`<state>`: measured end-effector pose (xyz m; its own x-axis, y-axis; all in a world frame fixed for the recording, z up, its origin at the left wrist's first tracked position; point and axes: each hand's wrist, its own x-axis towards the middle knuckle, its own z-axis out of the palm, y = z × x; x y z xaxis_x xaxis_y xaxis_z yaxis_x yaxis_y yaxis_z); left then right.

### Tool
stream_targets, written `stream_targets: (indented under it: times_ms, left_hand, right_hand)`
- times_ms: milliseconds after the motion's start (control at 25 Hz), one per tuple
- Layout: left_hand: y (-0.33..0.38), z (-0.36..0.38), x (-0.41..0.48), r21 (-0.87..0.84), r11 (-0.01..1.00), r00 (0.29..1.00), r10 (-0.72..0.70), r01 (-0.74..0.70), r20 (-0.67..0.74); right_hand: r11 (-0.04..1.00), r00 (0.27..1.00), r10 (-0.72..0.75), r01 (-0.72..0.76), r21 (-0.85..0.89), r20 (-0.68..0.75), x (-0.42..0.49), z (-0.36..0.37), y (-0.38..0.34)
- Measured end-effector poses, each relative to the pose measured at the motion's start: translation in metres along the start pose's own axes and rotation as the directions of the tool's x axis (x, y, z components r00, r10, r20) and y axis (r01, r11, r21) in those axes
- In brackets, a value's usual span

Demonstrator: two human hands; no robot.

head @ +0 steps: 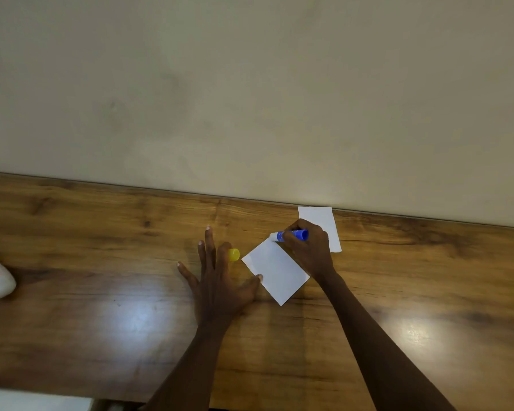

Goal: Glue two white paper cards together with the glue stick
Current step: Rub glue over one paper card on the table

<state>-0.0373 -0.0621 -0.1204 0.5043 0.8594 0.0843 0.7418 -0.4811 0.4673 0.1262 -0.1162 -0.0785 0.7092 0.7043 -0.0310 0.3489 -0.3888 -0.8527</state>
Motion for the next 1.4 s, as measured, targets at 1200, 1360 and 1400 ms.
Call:
stream_targets:
  times_ms: [1200,1360,1400]
  left_hand:
    - [0.0,0.0,0.0,0.049,0.999,1.0,0.007,-0.008,0.01]
    - [0.001,0.0,0.0,0.045,0.999,0.999,-0.005,0.003,0.033]
    - [0.0,-0.001,0.0,0.043,0.999,0.999,-0.002,0.001,0.032]
  right_hand:
    - [0.811,0.863,0.328,-0.05,0.582,-0.383,-0.082,0.029,-0.002]
    - [0.74,0.794,0.399,0.016,0.672,-0.458,-0.083,0.039,-0.011]
    - [0.739,0.764,0.418,0.028,0.673,-0.491,-0.081,0.04,-0.014]
